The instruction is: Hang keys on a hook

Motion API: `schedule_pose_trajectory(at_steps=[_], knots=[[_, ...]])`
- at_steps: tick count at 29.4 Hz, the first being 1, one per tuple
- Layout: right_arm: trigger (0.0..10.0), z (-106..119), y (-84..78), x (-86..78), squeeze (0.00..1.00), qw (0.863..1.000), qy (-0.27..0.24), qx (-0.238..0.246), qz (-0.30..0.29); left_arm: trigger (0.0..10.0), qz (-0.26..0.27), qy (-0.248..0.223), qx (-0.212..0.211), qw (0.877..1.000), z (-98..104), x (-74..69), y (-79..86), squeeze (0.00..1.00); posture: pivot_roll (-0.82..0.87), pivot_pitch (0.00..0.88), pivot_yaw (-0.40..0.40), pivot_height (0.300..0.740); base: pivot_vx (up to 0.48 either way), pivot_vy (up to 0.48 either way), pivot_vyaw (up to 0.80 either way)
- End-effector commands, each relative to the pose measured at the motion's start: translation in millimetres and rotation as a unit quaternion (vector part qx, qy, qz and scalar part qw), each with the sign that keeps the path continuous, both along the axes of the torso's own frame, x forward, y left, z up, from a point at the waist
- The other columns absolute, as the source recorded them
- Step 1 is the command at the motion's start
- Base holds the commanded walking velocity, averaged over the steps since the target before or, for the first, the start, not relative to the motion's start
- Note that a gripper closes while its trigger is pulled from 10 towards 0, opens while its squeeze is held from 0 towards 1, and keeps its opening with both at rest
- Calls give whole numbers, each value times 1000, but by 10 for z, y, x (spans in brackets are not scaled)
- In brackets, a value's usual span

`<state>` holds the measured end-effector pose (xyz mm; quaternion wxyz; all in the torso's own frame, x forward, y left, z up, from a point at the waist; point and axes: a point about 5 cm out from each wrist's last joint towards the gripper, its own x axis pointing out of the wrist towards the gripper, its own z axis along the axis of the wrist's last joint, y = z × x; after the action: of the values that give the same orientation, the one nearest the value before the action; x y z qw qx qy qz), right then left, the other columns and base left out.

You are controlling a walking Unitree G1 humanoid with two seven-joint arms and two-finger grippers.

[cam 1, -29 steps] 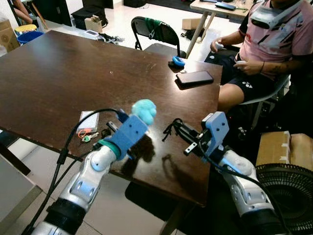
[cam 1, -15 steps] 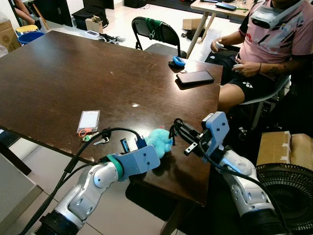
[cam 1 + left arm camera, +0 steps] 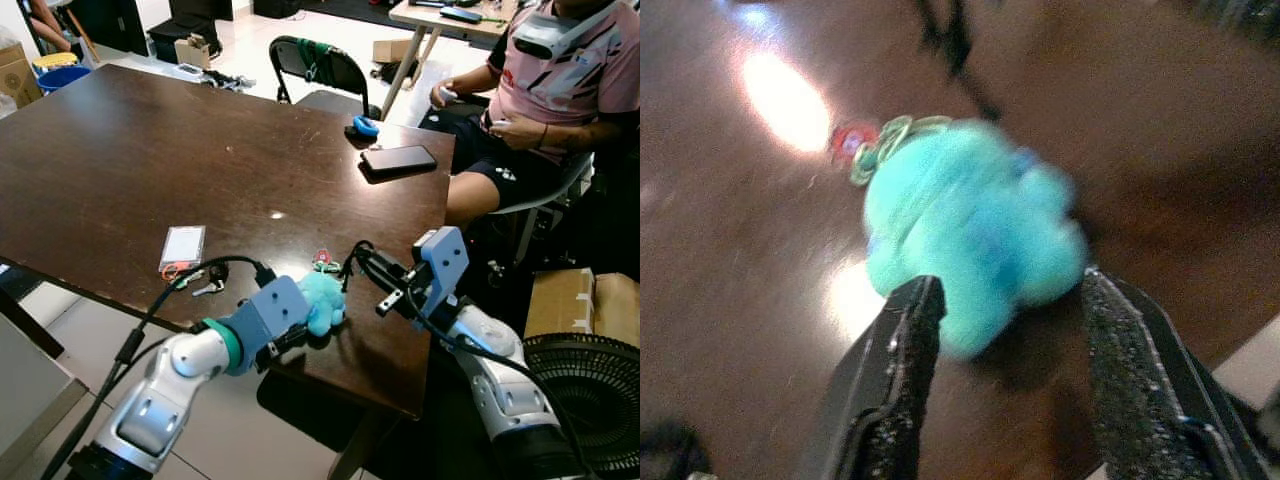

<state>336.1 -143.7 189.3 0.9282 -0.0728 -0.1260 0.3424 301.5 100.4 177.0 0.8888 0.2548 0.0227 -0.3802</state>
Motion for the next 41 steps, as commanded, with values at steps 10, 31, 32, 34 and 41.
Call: schedule_pose_trajectory(at_steps=[10, 31, 32, 34, 41], knots=[[10000, -19, -2, 5, 0, 1000, 1, -2, 2, 10000, 2, 103, -22, 994, -40, 55, -201, 0, 60, 132, 81, 740, 0, 0, 0], [10000, -25, 14, 12, 0, 1000, 2, -1, 3, 10000, 102, 106, -25, 989, -12, 405, -259, 0, 59, 136, 81, 740, 0, 0, 0], [10000, -25, 14, 12, 0, 1000, 2, -1, 3, 10000, 105, 98, -32, 989, 33, 428, -278, 0, 58, 137, 81, 740, 0, 0, 0], [10000, -25, 14, 12, 0, 1000, 2, 0, 3, 10000, 107, 93, -37, 989, 65, 445, -292, 0, 58, 137, 81, 740, 0, 0, 0], [10000, -25, 16, 12, 0, 1000, 2, -1, 4, 10000, 83, 64, -48, 993, 246, 459, -437, 0, 59, 137, 80, 740, 0, 0, 0]])
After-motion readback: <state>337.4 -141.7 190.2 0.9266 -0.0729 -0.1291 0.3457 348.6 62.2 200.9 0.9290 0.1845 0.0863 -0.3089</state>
